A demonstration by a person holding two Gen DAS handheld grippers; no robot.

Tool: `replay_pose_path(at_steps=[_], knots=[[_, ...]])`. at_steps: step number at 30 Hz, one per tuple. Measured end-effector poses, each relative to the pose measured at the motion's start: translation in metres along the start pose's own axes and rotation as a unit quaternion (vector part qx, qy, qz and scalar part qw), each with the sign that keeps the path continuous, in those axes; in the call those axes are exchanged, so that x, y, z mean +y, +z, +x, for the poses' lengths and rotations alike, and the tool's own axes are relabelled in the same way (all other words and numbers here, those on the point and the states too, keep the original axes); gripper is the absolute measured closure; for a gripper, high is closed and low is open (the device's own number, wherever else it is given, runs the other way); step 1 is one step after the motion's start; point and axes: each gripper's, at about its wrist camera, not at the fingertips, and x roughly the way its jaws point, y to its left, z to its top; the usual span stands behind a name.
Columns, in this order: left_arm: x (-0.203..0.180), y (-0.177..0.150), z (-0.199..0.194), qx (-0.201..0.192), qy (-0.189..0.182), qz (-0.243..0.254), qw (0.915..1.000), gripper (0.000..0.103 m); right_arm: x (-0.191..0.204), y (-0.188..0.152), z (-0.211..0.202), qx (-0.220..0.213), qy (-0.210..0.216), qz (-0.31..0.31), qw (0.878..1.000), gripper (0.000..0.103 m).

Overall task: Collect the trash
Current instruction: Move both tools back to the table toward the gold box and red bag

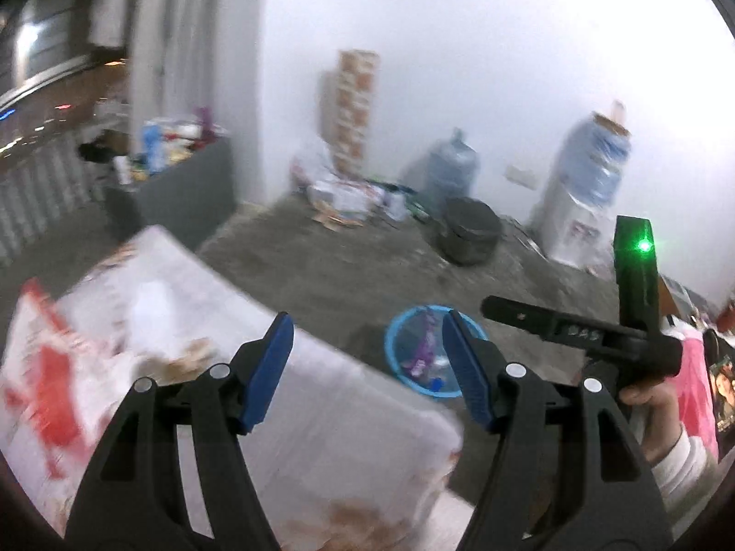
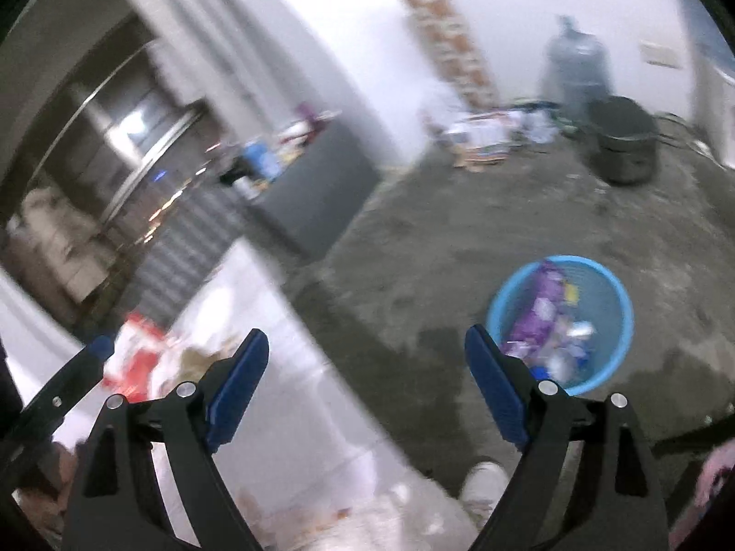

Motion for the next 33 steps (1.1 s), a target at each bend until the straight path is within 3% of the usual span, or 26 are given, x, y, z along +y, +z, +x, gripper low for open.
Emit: replay_pose_path(at_steps=[4,9,13,21,28,33], knots=[[0.04,-0.021,-0.056,-0.037,0.068,-0.034,0.9965,0.04,0.037,-0.003,0.004,0.015,0.045,-0.038,0.998,0.018],[0.087,-0.053,-0.112,-0.065,0.15,-0.076,0.9836,0.04,0.075,-0.012,0.023,0.049,0.087,-0.064,0.993,0.018],[0.119,-0.071,-0.135,-0.079,0.182,-0.109,0.974,0.04,0.107,-0.018,0.043,0.077,0.102,-0.086,0.988,0.018],[0.177,-0.093,-0.143,-0.085,0.195,-0.163,0.9634,0.04,0.162,-0.03,0.074,0.111,0.115,-0.118,0.98,0.022],[0.202,-0.091,-0.109,-0.079,0.188,-0.163,0.9654,0.049,0.189,-0.043,0.109,0.147,0.109,-0.125,0.975,0.029],[0.215,-0.09,-0.086,-0.067,0.179,-0.164,0.9678,0.05,0.208,-0.053,0.135,0.174,0.107,-0.134,0.97,0.031]])
